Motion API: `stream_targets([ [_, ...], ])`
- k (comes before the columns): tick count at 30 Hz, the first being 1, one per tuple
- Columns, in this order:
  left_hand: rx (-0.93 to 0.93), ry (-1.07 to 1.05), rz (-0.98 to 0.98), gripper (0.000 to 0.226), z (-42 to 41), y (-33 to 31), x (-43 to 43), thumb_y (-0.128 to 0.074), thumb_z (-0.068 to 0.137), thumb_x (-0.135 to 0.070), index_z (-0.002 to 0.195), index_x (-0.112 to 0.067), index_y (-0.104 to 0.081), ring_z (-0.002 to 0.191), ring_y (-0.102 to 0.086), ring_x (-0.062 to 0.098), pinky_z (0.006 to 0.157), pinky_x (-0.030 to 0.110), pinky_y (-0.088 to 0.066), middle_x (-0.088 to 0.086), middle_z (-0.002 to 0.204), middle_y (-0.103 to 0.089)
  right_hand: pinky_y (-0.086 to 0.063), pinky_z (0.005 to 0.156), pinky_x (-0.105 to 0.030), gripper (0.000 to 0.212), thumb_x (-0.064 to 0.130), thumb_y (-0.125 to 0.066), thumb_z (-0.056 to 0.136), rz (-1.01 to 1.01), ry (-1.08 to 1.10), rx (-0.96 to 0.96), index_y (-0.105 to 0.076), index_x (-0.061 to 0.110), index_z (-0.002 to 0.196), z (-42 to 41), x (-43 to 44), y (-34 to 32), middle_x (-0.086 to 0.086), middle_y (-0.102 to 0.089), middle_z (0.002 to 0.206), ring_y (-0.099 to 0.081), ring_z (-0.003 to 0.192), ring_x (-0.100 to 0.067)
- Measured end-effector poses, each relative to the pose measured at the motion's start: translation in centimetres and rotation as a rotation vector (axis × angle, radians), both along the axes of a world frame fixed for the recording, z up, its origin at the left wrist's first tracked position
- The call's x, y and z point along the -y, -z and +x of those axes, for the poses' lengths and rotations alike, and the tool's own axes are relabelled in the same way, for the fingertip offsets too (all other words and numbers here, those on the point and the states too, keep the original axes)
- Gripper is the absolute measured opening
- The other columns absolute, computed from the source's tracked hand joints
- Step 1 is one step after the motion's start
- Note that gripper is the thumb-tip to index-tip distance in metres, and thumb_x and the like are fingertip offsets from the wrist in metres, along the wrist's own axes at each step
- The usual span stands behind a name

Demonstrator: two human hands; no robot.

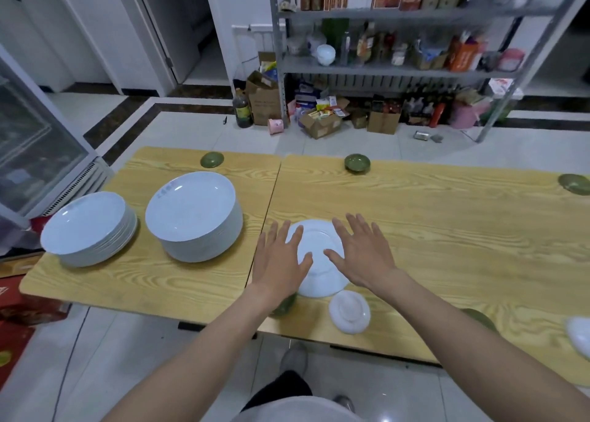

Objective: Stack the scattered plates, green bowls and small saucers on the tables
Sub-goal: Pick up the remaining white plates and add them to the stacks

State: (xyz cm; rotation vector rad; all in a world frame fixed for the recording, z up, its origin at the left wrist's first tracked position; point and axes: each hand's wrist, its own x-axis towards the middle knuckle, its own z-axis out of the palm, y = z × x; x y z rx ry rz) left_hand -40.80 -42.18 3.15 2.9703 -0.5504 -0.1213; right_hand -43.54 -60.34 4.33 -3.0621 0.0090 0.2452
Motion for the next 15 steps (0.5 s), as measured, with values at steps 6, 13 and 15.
stream_targets([
  [6, -0.264, -0.102, -0.109, 0.065, 3.2, 2.7, -0.1, -0.044, 0.097, -0.047, 0.154, -0.022, -0.023, 0.137, -0.035, 0.028, 0.104, 0.04, -0.036, 0.007, 0.156, -0.03, -0.032, 0.11, -0.039, 0.073, 0.055, -0.042, 0.098, 0.087, 0.112, -0.062, -0.017, 0.019, 0.156, 1.6, 1.3, 2.1, -0.007, -0.026, 0.16, -0.025, 0.146, -0.024],
  [13, -0.598, -0.428, -0.341, 0.07, 8.0, 7.3, -0.8, -0.065, 0.086, -0.044, 0.143, -0.013, -0.041, 0.122, -0.05, 0.028, 0.09, 0.036, -0.045, 0.01, 0.137, -0.048, -0.042, 0.085, -0.035, 0.067, 0.048, -0.065, 0.088, 0.473, 0.503, -0.25, -0.042, 0.013, 0.141, 4.4, 2.1, 5.4, -0.006, -0.053, 0.137, -0.05, 0.126, -0.027],
  [15, -0.655, -0.528, -0.383, 0.063, 9.3, 8.7, -1.1, -0.07, 0.08, -0.047, 0.127, -0.008, -0.052, 0.108, -0.056, 0.027, 0.077, 0.034, -0.048, 0.011, 0.124, -0.056, -0.041, 0.078, -0.03, 0.069, 0.045, -0.076, 0.081, 0.669, 0.724, -0.268, -0.051, 0.008, 0.134, 5.1, 2.5, 6.6, -0.007, -0.058, 0.13, -0.055, 0.117, -0.026],
])
